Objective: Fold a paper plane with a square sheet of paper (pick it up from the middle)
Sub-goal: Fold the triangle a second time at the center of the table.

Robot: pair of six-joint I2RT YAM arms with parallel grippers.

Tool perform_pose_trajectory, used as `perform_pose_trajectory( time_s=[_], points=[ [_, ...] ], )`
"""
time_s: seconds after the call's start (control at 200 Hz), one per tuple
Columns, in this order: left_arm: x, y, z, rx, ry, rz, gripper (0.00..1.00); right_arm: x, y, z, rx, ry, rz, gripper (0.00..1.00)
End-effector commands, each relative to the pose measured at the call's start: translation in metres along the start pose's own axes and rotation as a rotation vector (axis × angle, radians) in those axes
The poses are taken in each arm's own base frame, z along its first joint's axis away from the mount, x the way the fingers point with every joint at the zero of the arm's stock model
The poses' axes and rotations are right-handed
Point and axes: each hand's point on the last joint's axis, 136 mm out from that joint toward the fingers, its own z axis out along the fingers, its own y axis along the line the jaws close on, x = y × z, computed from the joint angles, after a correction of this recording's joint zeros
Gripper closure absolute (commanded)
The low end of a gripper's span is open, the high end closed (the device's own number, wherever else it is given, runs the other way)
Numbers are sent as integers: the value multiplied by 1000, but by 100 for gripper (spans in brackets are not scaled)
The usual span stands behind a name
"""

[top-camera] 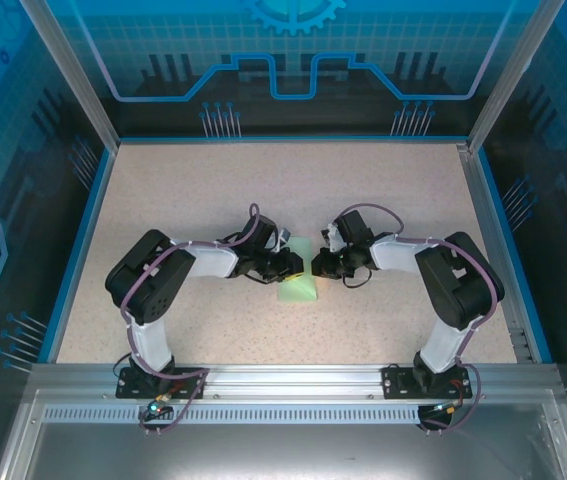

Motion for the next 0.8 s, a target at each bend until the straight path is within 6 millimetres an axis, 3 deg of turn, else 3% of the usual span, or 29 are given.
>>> perform_pose_trajectory(
  time_s=[0.0, 0.635, 0.795],
  points=[
    [3, 1, 6, -8, 29, 24, 77, 3, -1, 5, 19, 23, 1, 89],
    [5, 12, 9, -43, 37, 11, 77, 3, -3, 5, 28, 25, 10, 89],
    [7, 16, 10, -56, 43, 2, 78, 1, 3, -2, 19, 12, 9, 82]
  ],
)
